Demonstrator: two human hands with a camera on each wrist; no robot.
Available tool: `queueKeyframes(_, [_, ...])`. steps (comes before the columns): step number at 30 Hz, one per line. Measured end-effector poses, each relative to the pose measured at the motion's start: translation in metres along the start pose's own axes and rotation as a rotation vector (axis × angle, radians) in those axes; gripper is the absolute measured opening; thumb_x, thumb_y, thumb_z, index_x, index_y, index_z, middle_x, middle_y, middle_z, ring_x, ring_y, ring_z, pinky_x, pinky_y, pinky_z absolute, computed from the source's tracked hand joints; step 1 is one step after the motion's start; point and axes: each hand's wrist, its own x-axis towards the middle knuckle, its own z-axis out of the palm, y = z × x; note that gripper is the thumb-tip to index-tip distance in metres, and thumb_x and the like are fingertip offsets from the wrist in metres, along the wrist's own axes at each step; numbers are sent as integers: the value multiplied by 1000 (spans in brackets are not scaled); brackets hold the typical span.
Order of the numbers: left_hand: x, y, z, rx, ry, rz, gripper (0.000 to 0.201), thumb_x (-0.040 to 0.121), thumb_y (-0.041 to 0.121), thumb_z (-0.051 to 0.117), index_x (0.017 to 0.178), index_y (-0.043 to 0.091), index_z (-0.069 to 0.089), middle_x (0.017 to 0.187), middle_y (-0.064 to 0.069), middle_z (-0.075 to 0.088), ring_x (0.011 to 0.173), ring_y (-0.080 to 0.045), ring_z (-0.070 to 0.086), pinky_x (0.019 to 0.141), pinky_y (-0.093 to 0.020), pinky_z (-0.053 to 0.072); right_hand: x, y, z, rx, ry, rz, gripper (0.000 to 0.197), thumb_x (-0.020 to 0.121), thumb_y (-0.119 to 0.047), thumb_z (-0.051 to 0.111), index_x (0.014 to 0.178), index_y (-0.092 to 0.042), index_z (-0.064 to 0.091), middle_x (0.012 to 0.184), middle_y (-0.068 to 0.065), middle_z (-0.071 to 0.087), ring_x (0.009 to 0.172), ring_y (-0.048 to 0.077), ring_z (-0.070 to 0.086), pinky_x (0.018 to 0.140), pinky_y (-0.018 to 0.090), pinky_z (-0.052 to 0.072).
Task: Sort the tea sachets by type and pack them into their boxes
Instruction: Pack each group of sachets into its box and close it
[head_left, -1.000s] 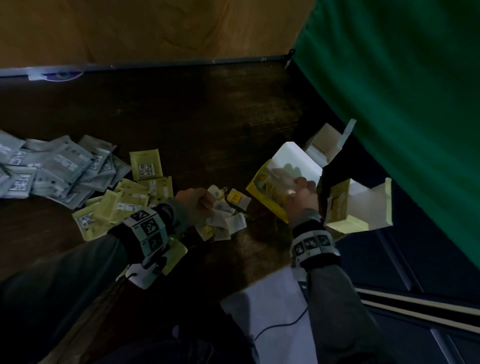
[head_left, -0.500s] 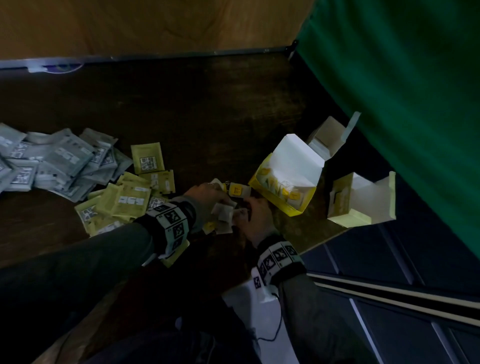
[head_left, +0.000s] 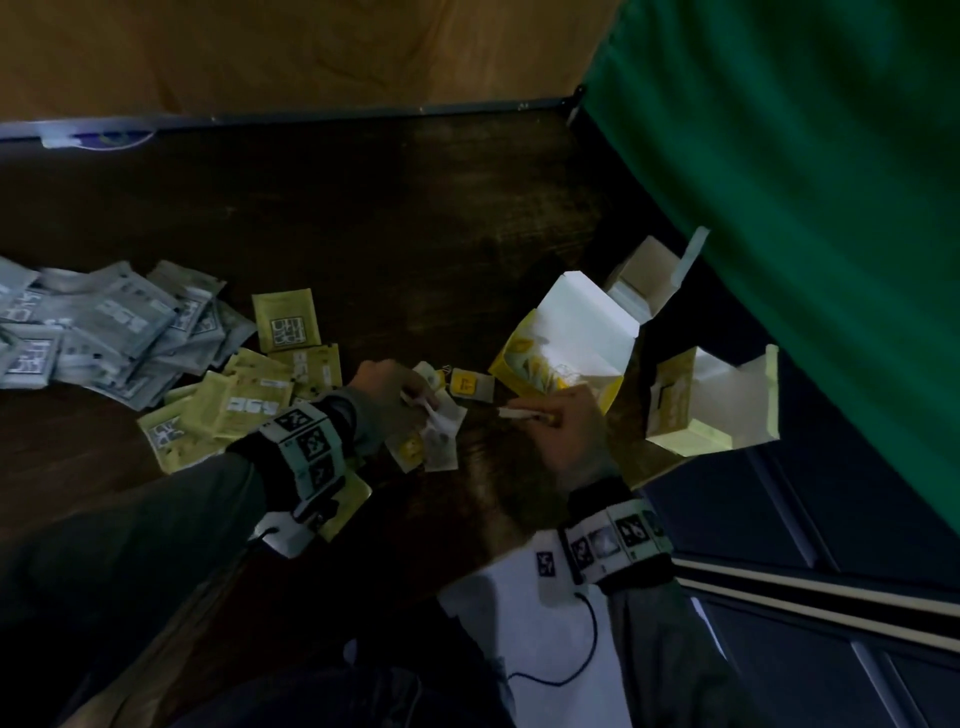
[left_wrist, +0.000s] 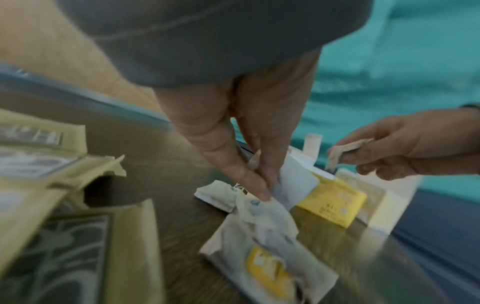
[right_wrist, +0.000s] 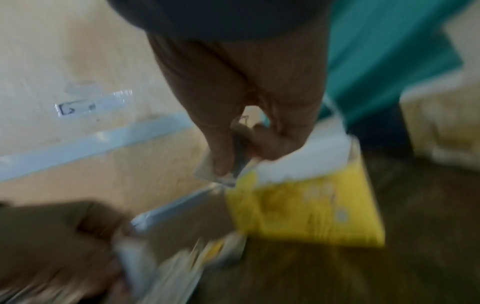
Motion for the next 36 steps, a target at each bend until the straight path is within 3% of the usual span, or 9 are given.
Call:
queueKeyframes(6, [2, 4, -2, -122, 94, -79, 14, 87, 16, 61, 95, 16, 73, 81, 10, 59, 71, -2, 56, 63, -16, 44, 14, 1, -38, 102, 146, 131, 26, 83, -2, 60, 82, -24, 74, 95, 5, 69, 90, 27, 65, 82, 42, 56])
queueKeyframes(8, [4, 4, 0, -146, 105, -115, 19, 87, 24, 60, 92, 10, 72, 76, 3, 63, 60, -4, 54, 51, -15, 42, 18, -1, -45, 185, 138, 246, 15, 85, -7, 62, 84, -18, 74, 90, 7, 68, 82, 23, 64, 73, 36, 57])
queueKeyframes(11, [5, 7, 4, -146, 65, -136, 33, 85, 36, 62, 93, 5, 72, 80, -9, 64, 64, -13, 55, 55, -24, 44, 24, -2, -47, 407, 177, 454, 17, 76, -25, 73, 83, -10, 73, 92, 8, 70, 65, 14, 57, 54, 25, 45])
queueKeyframes(13, [3, 8, 2, -100, 55, -105, 28, 84, 36, 64, 98, 15, 73, 94, -4, 67, 78, -10, 58, 66, -21, 45, 29, 1, -45, 518, 253, 496, 24, 65, -33, 76, 79, -13, 74, 98, 6, 71, 77, 18, 62, 59, 31, 49])
queueKeyframes(17, [-3, 11, -1, 1, 104, -24, 26, 86, 18, 62, 111, 17, 66, 113, 0, 63, 90, -10, 56, 76, -17, 40, 28, 3, -47, 330, 278, 322, 18, 86, -6, 62, 101, -2, 72, 115, 14, 67, 104, 23, 61, 98, 39, 48])
queueKeyframes(22, [-1, 8, -5, -29, 111, -67, 40, 82, 21, 69, 121, 17, 61, 121, -1, 61, 100, -13, 58, 77, -18, 41, 37, 2, -50, 244, 315, 334, 41, 77, -12, 75, 115, -7, 61, 97, 9, 62, 89, 21, 59, 77, 29, 47])
queueKeyframes(30, [1, 8, -7, -247, 94, 16, 20, 83, 16, 65, 100, 26, 71, 101, 10, 63, 98, -8, 58, 83, -25, 47, 47, 3, -40, 169, 130, 250, 9, 78, -11, 74, 85, -13, 69, 81, 0, 64, 75, 13, 59, 71, 26, 47])
queueKeyframes(32, [1, 8, -10, -257, 110, 44, 17, 84, 15, 64, 95, 28, 70, 94, 10, 62, 95, -12, 60, 84, -30, 51, 52, 5, -38, 90, 50, 205, 17, 83, -12, 69, 71, -22, 63, 70, -4, 60, 67, 9, 54, 64, 23, 43])
queueKeyframes(36, [-1, 11, -15, -396, 94, 41, 18, 85, 10, 64, 87, 28, 65, 94, 5, 63, 90, -19, 65, 82, -40, 56, 66, 4, -38, -54, -85, 243, 27, 86, -14, 62, 61, -8, 55, 58, 5, 49, 59, 19, 47, 55, 28, 36])
